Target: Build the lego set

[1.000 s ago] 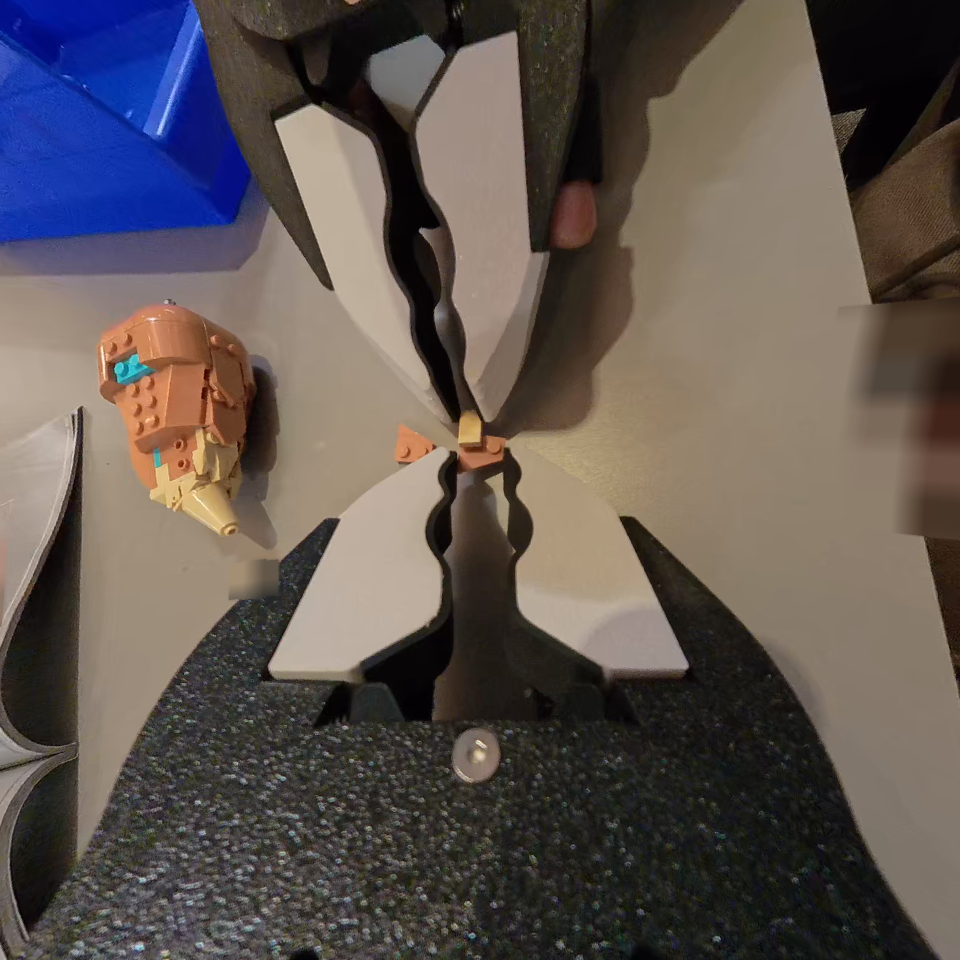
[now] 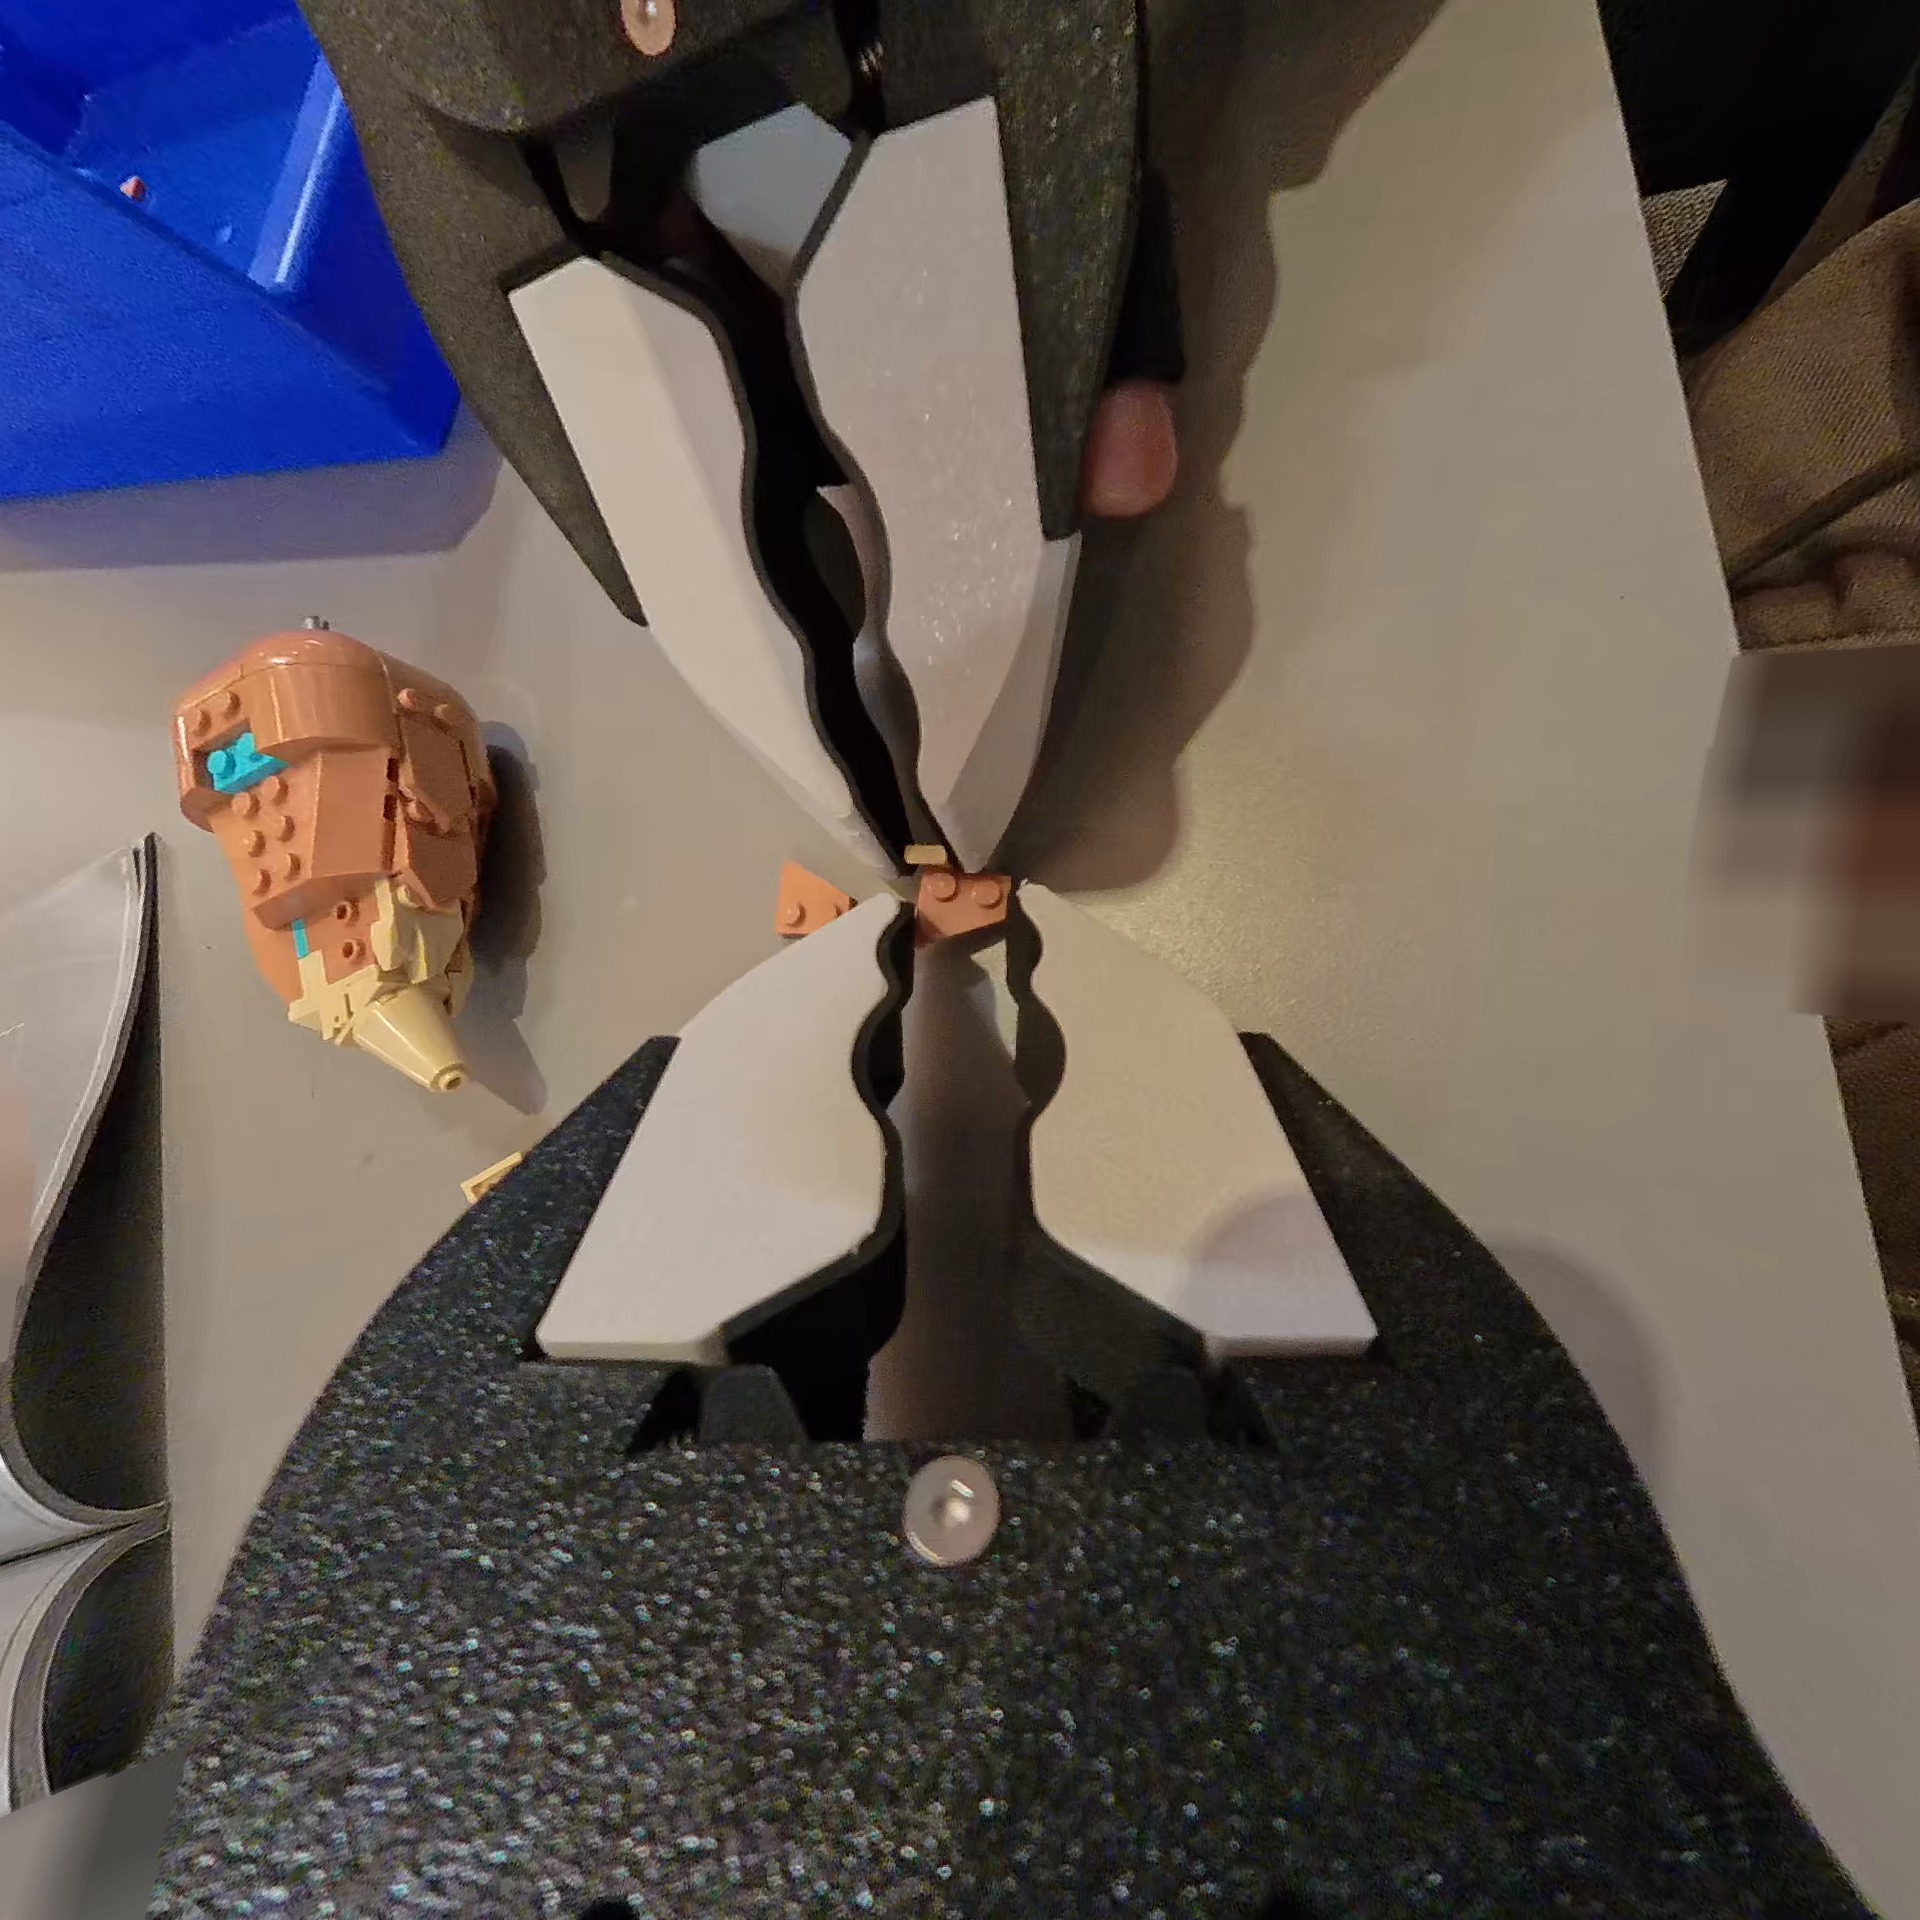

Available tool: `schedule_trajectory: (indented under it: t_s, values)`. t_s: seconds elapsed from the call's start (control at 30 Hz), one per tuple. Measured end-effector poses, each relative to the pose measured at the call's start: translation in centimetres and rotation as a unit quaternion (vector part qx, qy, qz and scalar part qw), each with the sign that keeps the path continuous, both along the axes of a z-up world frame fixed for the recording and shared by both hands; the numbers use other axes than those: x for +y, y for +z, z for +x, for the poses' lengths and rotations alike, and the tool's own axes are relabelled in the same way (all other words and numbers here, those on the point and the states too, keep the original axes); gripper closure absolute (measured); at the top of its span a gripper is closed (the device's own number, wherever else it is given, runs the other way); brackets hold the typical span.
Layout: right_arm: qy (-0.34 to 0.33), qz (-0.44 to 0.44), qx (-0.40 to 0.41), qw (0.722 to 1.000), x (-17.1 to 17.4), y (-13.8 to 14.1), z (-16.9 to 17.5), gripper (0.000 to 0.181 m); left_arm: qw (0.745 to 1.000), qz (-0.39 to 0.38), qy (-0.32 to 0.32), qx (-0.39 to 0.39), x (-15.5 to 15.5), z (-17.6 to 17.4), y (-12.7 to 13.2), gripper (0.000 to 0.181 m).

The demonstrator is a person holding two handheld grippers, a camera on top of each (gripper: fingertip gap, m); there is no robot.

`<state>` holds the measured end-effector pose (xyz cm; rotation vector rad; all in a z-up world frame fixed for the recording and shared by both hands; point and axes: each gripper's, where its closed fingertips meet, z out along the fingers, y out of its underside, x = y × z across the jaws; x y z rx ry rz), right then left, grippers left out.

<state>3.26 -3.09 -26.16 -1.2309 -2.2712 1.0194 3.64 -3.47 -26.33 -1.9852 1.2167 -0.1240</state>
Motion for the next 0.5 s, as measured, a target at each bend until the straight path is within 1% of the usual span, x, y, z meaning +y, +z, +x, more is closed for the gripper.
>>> schedule_trajectory:
  t_s: [0.5]
  values:
    - [0.004,-0.01,-0.01,1.0,-0.03,-0.04,-0.07,0.172,1.0,0.004,-0.005,0.004,0.06,-0.01,0.0,0.165]
